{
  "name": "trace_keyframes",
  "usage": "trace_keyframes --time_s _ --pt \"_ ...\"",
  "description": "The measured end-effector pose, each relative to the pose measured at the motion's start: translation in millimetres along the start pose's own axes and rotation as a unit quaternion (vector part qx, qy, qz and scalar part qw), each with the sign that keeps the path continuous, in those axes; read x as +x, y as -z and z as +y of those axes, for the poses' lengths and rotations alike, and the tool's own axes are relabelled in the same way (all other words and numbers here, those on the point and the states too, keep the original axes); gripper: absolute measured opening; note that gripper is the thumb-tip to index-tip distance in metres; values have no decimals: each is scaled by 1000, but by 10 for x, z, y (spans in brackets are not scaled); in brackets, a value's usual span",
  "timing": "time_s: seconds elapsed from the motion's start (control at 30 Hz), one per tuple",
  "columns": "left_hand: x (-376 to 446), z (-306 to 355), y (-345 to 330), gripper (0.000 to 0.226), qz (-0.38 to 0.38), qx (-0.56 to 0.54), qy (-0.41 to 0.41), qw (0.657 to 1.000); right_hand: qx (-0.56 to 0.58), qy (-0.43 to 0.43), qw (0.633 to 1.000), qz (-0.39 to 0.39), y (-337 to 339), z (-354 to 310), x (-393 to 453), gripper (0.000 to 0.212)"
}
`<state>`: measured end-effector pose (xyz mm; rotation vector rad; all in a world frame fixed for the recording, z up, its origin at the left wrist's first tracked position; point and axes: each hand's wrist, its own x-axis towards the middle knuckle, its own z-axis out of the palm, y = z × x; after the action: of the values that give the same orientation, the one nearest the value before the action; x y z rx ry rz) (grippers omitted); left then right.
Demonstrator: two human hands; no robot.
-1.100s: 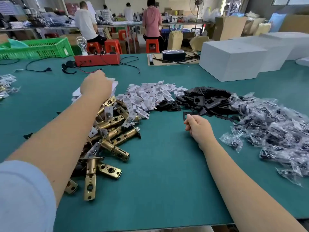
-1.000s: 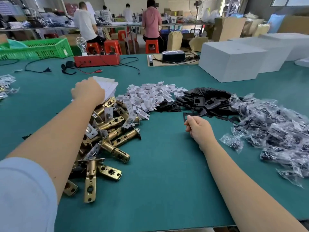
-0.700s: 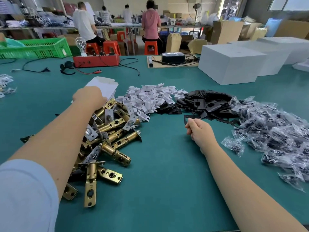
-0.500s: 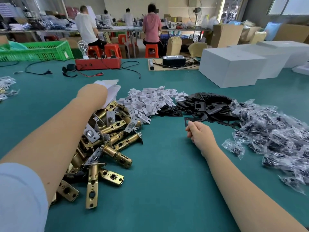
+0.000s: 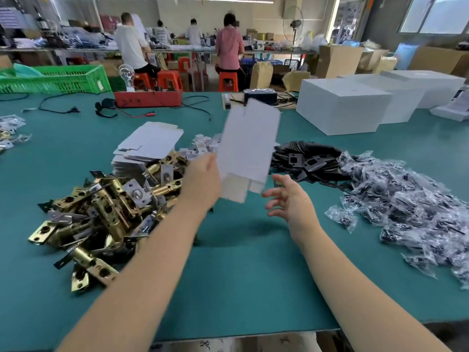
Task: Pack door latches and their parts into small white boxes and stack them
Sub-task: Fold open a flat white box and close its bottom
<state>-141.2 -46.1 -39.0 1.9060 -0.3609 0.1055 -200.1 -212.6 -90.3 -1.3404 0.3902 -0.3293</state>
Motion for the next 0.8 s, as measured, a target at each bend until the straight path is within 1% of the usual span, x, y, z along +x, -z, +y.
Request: trace_keyframes --time_s 0.03,0.1,0.13,0.2,0.23,0.3,0.37,0.43,0.57,0.6,0.7,0.73,0.8 --pt "-98 -66 -129 28 -25 -30 24 999 -6 2 1000 2 -8 -2 -51 20" --pt "-287 -209 -331 26 -82 -77 24 993 -33 74 997 13 52 106 -177 18" --pt "-360 -287 -404 30 -117 -83 6 990 -46 101 994 19 97 159 -246 20" --pt "-466 -436 -501 41 -165 -37 -30 985 -78 122 989 37 178 230 -323 26" --pt "-492 -478 -516 43 -163 5 -41 986 -94 127 987 39 205 243 -332 27" --pt "-496 -519 -503 41 -127 66 -48 989 -121 128 984 24 221 238 -322 29" --pt "-498 -545 -461 36 -111 85 -46 989 -164 132 978 -4 210 261 -339 37" --pt "-480 -558 -426 29 -112 101 -45 988 -215 144 966 -25 199 279 -362 49" --pt "-449 -561 -433 23 -126 120 -30 984 -245 158 956 -16 180 262 -360 62" --pt "-446 -556 -438 23 -133 115 -26 984 -255 164 953 -8 167 258 -362 67" --pt "-469 -518 -448 29 -158 60 -11 986 -295 181 938 16 152 273 -354 92" --pt "-478 -508 -452 29 -162 33 -4 986 -306 186 934 15 153 282 -350 95" --pt "-475 -474 -469 26 -171 -43 24 984 -338 199 920 12 146 280 -332 96"
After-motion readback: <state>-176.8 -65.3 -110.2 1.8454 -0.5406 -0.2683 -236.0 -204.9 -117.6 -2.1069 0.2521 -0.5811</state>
